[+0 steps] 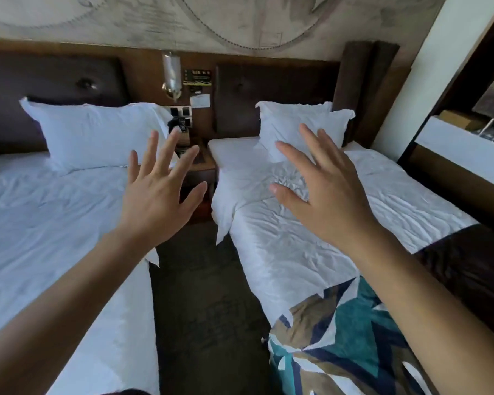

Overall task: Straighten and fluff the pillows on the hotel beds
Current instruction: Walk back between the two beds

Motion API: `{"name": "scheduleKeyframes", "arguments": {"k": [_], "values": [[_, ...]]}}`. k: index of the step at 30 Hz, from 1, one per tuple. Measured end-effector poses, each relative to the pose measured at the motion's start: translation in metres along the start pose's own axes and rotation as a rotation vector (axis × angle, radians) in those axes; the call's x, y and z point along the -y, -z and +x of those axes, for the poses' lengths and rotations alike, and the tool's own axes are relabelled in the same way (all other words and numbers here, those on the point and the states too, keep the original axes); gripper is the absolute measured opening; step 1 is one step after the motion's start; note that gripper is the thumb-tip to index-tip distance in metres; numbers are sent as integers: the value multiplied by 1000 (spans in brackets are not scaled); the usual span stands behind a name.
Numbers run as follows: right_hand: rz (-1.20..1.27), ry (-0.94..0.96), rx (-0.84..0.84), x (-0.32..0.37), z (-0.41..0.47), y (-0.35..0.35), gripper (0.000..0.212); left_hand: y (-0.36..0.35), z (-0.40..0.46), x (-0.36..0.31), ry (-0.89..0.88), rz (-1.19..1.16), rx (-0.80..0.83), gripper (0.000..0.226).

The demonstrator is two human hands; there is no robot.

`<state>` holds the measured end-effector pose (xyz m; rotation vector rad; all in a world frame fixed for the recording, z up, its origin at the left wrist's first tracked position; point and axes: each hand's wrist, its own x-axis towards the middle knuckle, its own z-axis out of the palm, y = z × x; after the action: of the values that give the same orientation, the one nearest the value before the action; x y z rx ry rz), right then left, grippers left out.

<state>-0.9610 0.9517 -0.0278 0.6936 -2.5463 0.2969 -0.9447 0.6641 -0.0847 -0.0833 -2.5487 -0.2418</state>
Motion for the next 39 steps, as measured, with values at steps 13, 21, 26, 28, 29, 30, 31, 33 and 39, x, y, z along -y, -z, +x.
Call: {"name": "scheduleKeyframes", "arguments": {"k": [13,21,26,28,29,30,31,33,39], "values": [[192,215,-43,-38,136,-58,65,-8,71,41,168,183,-95,70],[264,317,-97,-71,213,-78,68,-25,123,32,206,247,-170,67],[276,349,-102,-69,256,-103,66,-34,157,56,209,285,-180,67],[288,355,-105,-64,275,-115,65,-38,170,74,210,292,-193,66],[292,355,-109,-61,285,-122,65,-40,177,85,210,295,-199,66],[294,352,-115,-57,295,-128,65,-43,184,95,207,295,-203,65],[295,347,-122,-52,305,-134,65,-46,192,107,200,293,-206,65],[287,339,-136,-41,325,-149,65,-53,208,133,182,294,-208,64],[254,303,-150,-8,387,-184,66,-64,265,216,144,272,-180,67]]}}
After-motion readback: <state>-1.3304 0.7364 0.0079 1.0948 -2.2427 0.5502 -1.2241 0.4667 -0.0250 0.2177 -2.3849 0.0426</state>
